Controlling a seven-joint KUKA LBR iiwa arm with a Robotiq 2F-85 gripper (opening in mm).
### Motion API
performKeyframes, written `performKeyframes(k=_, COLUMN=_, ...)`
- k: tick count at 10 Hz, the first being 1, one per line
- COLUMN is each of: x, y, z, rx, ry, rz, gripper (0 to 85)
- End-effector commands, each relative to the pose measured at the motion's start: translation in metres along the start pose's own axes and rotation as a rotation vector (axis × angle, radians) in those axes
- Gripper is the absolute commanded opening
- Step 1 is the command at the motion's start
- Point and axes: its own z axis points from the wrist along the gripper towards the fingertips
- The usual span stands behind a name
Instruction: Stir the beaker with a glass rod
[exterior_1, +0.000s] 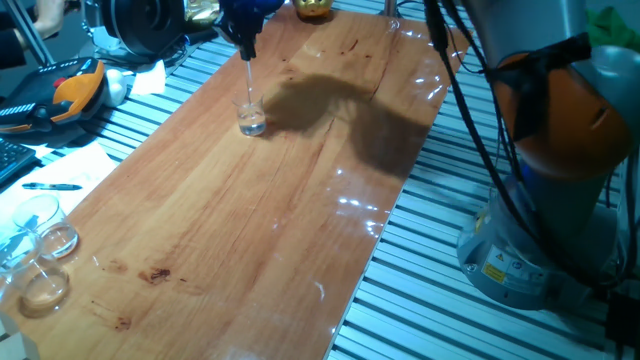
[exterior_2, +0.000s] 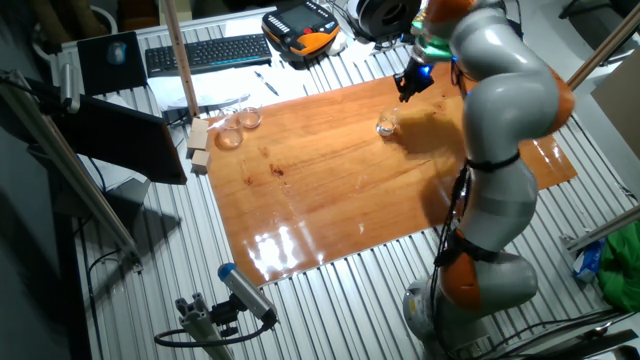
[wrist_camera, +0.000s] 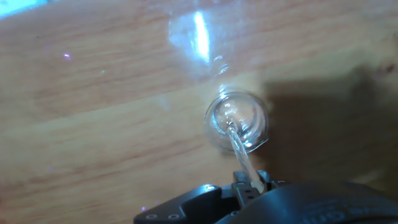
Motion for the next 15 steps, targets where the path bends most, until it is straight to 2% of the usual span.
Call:
performKeyframes(k=1, x=0.0, y=0.001, z=-0.001, rx=0.132, ry=-0.046, rz=-0.092, gripper=0.0)
performKeyframes(k=2, x=-0.001, y=0.002, z=-0.001, rx=0.103, ry=-0.063, rz=-0.074, gripper=0.0)
performKeyframes(k=3, x=-0.002, y=0.003, z=0.001, rx=0.049, ry=-0.089, rz=-0.03, gripper=0.0)
performKeyframes(k=4, x=-0.003, y=0.004, z=0.002, rx=0.037, ry=-0.151, rz=-0.026, gripper=0.0)
performKeyframes(k=5, x=-0.003, y=0.005, z=0.002, rx=0.052, ry=-0.173, rz=-0.032, gripper=0.0)
performKeyframes(k=8, x=0.0, y=0.003, z=0.007, rx=0.109, ry=-0.063, rz=-0.045, gripper=0.0)
performKeyframes(k=10, x=0.003, y=0.001, z=0.01, rx=0.141, ry=-0.016, rz=-0.053, gripper=0.0)
performKeyframes(k=11, x=0.003, y=0.001, z=0.011, rx=0.133, ry=-0.019, rz=-0.04, gripper=0.0)
performKeyframes(k=12, x=0.003, y=0.003, z=0.011, rx=0.122, ry=-0.043, rz=-0.019, gripper=0.0)
performKeyframes(k=14, x=0.001, y=0.011, z=0.011, rx=0.136, ry=-0.066, rz=-0.014, gripper=0.0)
performKeyframes(k=15, x=0.001, y=0.014, z=0.011, rx=0.153, ry=-0.077, rz=-0.021, gripper=0.0)
